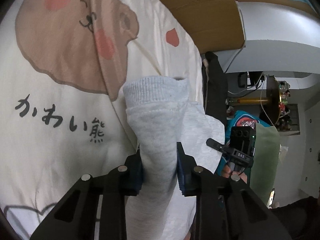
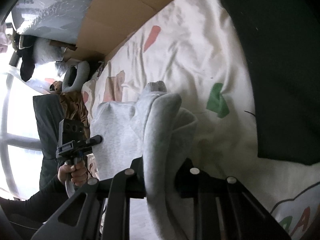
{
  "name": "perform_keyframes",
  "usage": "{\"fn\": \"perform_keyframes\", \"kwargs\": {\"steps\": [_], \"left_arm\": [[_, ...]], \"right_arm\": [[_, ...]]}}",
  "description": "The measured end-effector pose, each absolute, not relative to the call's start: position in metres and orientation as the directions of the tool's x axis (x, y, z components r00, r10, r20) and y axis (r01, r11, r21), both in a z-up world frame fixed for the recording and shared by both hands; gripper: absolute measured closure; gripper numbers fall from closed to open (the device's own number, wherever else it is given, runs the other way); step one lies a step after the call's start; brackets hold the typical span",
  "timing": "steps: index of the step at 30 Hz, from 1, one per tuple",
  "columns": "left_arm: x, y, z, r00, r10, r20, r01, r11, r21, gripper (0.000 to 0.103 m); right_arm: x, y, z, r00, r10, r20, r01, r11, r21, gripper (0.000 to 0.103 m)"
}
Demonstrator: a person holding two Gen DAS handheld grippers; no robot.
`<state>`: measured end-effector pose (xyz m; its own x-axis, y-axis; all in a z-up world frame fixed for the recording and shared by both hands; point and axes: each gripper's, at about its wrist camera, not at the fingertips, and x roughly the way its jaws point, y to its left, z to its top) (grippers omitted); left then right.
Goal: Fold clothes
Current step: 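Close both tools on the sweatshirt edge and lift it up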
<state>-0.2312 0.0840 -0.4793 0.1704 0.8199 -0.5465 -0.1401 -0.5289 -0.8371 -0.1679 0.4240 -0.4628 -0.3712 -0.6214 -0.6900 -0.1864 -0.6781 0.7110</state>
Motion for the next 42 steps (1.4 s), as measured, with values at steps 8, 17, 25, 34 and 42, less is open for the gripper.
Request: {"fn": "perform_keyframes", "kwargs": {"steps": [8, 17, 25, 34, 42], "left_arm": [[-0.224, 0.085, -0.451, 0.134, 0.819, -0.558, -0.178, -0.534, -0.827, 0.08], [-0.214, 0.072, -0.41, 0.071, 0.837, -0.543, -0.193, -0.522, -0.831, 0.081], [-0.207, 0.066, -0.369, 0.015, 0.846, -0.533, -0.186, -0.521, -0.833, 0.082], [-0.194, 0.064, -0.305, -0.018, 0.843, -0.538, -0.23, -0.528, -0.818, 0.082], [-0.186, 0.068, -0.241, -0.05, 0.841, -0.538, -0.267, -0.531, -0.804, 0.082]], "right_arm": [[-0.163, 0.417, -0.438, -0.399, -0.624, -0.672, -0.154, -0.677, 0.719, 0.085], [-0.16, 0.41, -0.401, -0.443, -0.633, -0.635, -0.117, -0.662, 0.741, 0.085], [-0.157, 0.403, -0.359, -0.476, -0.631, -0.613, -0.101, -0.653, 0.751, 0.085], [-0.148, 0.393, -0.29, -0.505, -0.626, -0.594, -0.055, -0.664, 0.746, 0.086], [-0.134, 0.395, -0.228, -0.552, -0.613, -0.566, -0.027, -0.665, 0.747, 0.086]]}}
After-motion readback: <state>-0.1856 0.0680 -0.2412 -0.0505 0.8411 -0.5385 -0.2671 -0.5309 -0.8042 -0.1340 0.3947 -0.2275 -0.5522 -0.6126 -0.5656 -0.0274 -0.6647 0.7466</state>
